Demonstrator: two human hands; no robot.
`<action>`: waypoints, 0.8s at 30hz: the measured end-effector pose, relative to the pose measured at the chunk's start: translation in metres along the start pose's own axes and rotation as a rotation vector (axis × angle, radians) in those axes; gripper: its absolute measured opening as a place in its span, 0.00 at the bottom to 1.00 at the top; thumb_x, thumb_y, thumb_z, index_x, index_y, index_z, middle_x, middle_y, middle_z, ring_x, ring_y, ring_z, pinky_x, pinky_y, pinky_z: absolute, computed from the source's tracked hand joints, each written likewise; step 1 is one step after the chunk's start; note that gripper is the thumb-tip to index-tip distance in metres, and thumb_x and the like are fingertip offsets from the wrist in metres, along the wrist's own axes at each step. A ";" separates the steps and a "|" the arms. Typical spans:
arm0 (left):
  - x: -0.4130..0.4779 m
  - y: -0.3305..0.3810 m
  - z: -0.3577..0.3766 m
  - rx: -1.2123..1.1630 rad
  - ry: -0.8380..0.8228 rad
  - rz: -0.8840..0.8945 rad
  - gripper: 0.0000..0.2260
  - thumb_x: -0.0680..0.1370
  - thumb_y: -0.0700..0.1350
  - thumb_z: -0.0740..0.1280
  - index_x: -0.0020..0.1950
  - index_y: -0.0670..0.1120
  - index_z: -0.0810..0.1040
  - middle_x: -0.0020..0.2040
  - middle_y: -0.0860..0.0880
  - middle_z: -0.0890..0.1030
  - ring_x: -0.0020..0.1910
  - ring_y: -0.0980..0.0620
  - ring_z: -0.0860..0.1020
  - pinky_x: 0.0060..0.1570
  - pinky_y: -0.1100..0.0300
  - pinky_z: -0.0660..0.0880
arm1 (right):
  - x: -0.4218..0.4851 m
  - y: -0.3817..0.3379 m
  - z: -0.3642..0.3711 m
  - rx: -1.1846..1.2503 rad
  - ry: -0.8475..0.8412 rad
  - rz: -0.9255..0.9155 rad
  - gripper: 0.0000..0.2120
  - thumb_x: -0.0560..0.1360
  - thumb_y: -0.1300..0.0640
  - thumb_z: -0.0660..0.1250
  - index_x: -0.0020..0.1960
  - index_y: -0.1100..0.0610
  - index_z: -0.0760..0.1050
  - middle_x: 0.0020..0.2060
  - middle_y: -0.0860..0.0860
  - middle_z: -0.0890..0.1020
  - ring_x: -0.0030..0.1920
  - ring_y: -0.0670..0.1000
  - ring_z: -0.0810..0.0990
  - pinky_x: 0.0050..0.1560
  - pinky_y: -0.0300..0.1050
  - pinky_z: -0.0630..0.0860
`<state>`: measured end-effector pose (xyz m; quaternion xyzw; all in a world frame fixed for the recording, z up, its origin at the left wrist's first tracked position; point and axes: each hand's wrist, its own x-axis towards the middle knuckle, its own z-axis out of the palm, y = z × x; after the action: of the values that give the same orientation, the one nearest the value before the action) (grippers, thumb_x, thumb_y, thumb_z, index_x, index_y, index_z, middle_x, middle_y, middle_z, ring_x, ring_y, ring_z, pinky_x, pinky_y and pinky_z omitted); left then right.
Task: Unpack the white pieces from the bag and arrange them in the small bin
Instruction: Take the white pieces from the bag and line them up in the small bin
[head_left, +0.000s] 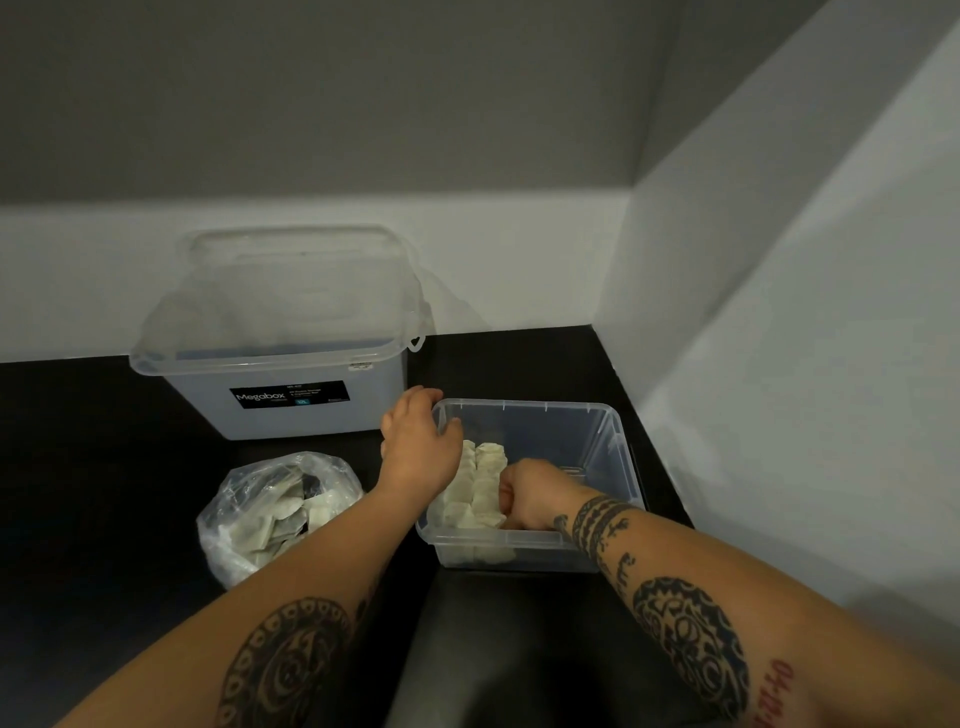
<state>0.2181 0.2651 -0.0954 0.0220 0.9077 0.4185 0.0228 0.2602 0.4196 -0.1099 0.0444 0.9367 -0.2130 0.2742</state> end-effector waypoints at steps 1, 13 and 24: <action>0.000 0.000 0.000 0.002 0.000 -0.008 0.19 0.82 0.46 0.65 0.74 0.49 0.70 0.74 0.49 0.70 0.75 0.46 0.64 0.73 0.43 0.67 | 0.000 0.000 0.000 0.001 0.009 0.004 0.13 0.72 0.56 0.77 0.54 0.55 0.80 0.51 0.51 0.82 0.52 0.51 0.80 0.54 0.44 0.78; 0.001 0.005 -0.002 -0.125 -0.127 -0.131 0.23 0.86 0.41 0.57 0.82 0.53 0.59 0.79 0.46 0.67 0.75 0.43 0.69 0.70 0.49 0.71 | -0.017 0.015 -0.023 0.196 0.132 0.006 0.08 0.77 0.48 0.72 0.51 0.51 0.78 0.46 0.48 0.83 0.47 0.48 0.82 0.55 0.49 0.81; -0.002 -0.002 0.003 -0.192 -0.125 -0.149 0.23 0.86 0.43 0.59 0.81 0.54 0.60 0.77 0.47 0.69 0.74 0.45 0.71 0.68 0.50 0.71 | -0.024 0.032 -0.023 0.137 0.275 -0.047 0.02 0.80 0.49 0.67 0.50 0.46 0.78 0.44 0.44 0.82 0.45 0.45 0.82 0.52 0.47 0.82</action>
<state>0.2204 0.2658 -0.0985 -0.0217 0.8594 0.4983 0.1121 0.2758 0.4593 -0.0918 0.0695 0.9496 -0.2745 0.1346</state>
